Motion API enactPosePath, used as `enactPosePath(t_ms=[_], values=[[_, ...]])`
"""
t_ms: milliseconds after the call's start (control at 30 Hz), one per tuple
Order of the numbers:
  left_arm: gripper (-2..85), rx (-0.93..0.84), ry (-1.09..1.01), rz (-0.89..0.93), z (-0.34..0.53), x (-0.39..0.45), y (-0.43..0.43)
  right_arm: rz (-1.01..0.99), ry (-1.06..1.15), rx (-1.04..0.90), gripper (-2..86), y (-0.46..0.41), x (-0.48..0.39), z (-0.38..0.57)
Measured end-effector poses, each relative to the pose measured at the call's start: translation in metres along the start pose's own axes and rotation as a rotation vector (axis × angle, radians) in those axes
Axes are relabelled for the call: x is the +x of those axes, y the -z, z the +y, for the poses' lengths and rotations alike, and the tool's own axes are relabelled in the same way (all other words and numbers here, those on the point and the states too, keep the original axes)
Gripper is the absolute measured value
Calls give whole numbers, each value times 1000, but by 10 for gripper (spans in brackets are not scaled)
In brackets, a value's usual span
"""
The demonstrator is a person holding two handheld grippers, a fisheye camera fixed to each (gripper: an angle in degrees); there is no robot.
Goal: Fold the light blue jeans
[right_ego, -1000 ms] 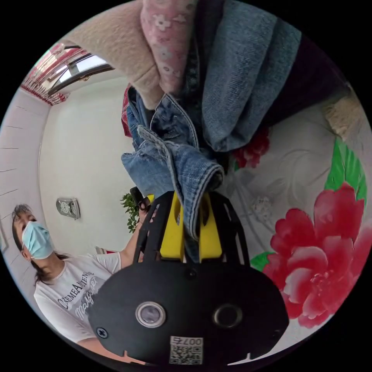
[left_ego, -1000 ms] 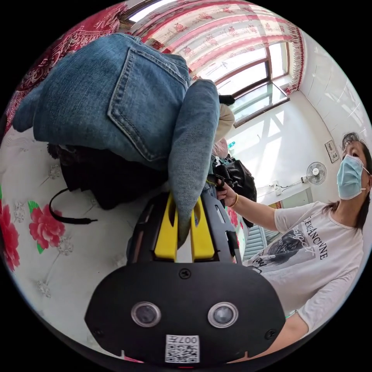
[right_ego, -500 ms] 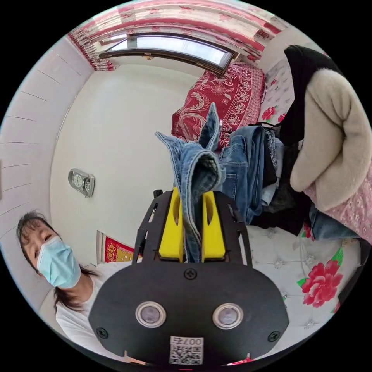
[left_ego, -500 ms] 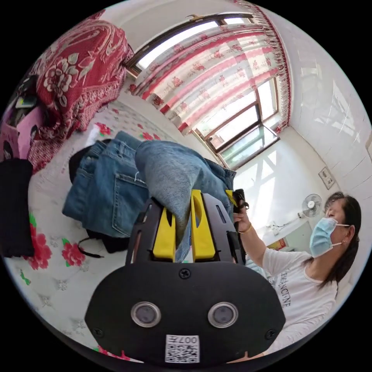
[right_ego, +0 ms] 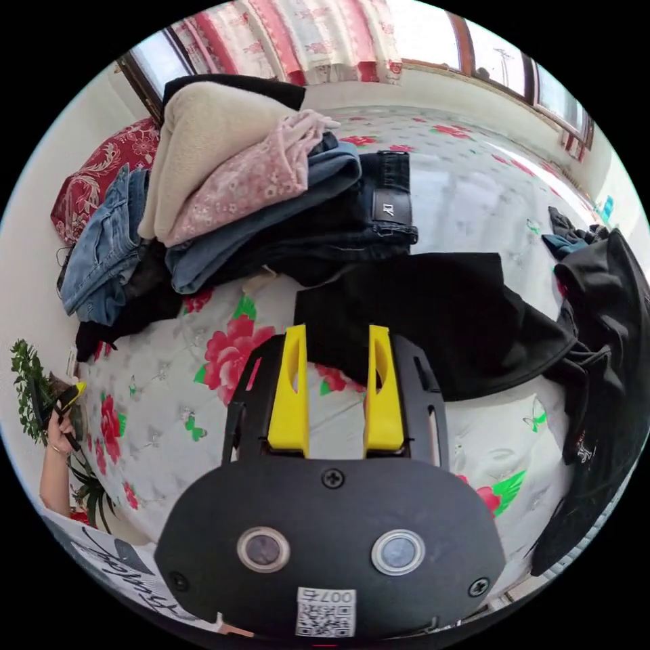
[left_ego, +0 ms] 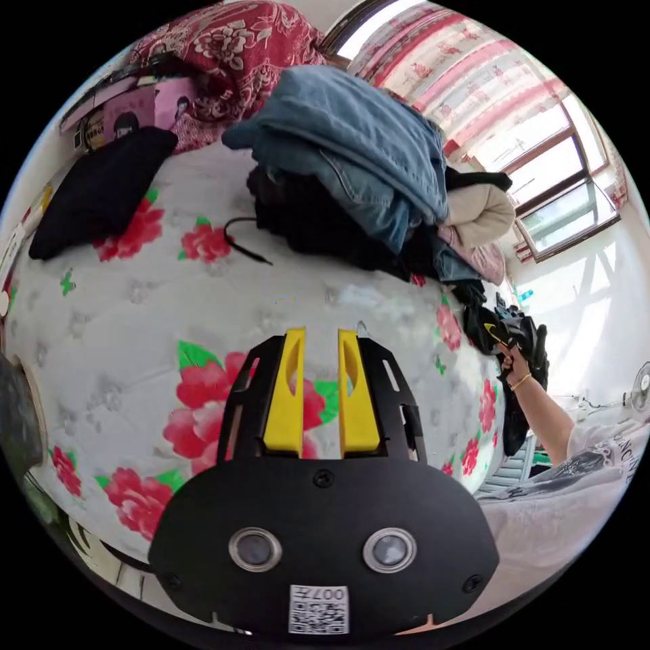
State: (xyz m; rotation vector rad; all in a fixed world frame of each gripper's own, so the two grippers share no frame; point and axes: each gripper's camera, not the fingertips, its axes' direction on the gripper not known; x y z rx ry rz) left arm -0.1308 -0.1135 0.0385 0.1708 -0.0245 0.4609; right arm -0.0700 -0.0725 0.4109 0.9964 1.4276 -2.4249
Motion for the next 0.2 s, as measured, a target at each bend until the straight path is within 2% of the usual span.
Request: enactPosePath(t_ms=[100, 133, 200], values=[[64, -124, 52, 95, 41, 15, -40, 81, -22, -55, 127, -15, 36, 2], [61, -166, 70, 131, 53, 22, -54, 93, -41, -142, 128, -33, 45, 1], [59, -216, 76, 198, 63, 36, -69, 114, -31, -104, 105, -35, 44, 8]])
